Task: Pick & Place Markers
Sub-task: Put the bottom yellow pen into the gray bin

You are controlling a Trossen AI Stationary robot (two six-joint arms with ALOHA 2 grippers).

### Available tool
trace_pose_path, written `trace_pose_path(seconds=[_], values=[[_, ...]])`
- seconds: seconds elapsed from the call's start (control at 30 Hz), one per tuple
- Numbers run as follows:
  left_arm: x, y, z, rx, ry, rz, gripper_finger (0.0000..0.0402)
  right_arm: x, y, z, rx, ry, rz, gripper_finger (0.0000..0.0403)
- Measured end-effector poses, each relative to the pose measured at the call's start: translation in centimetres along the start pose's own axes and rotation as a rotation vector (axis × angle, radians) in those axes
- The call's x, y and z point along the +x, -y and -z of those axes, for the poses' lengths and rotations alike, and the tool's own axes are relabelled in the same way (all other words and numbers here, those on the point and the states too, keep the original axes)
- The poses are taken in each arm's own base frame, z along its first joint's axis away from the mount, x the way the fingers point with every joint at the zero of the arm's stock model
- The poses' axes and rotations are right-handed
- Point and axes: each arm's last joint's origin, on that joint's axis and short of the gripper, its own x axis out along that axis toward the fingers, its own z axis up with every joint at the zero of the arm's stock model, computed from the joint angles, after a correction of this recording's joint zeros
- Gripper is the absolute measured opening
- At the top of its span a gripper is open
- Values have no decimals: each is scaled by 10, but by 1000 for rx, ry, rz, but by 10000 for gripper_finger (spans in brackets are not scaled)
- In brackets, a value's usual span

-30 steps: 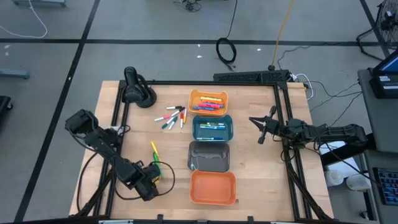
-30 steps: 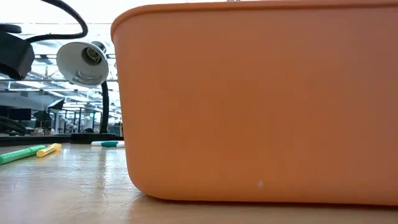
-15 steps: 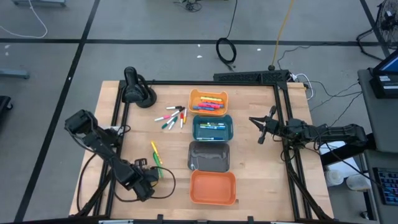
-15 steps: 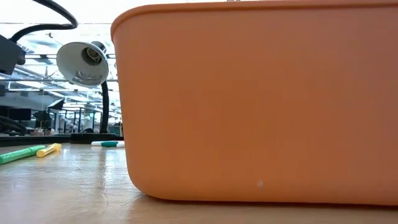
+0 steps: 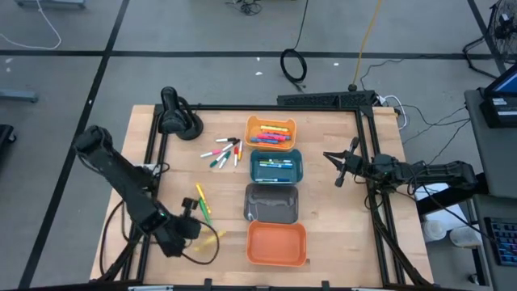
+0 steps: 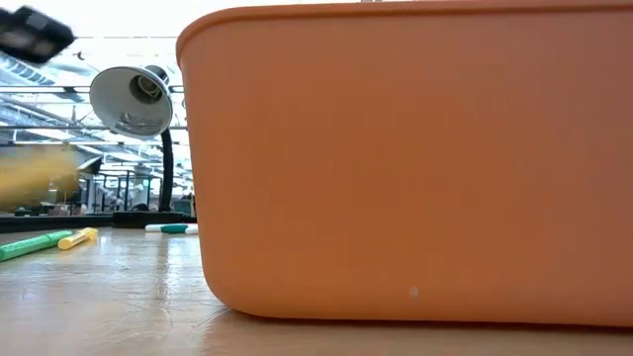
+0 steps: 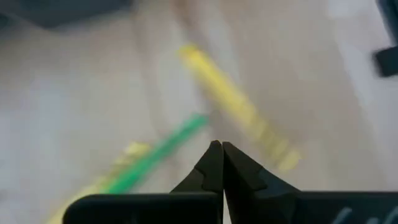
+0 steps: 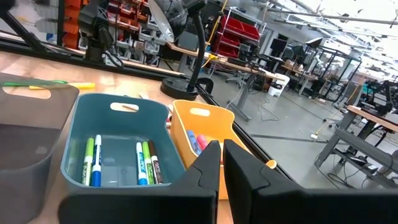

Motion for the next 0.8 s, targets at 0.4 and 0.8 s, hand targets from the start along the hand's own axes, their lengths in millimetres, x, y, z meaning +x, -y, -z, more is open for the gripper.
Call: trace_pose_path(seconds=[0.4,0.8], values=[[-32,-27,-21,3,280,1,17,0,0,0,0,0,0,11],[19,18,-38,102,338,157,57,0,0,0,0,-1,0,11]])
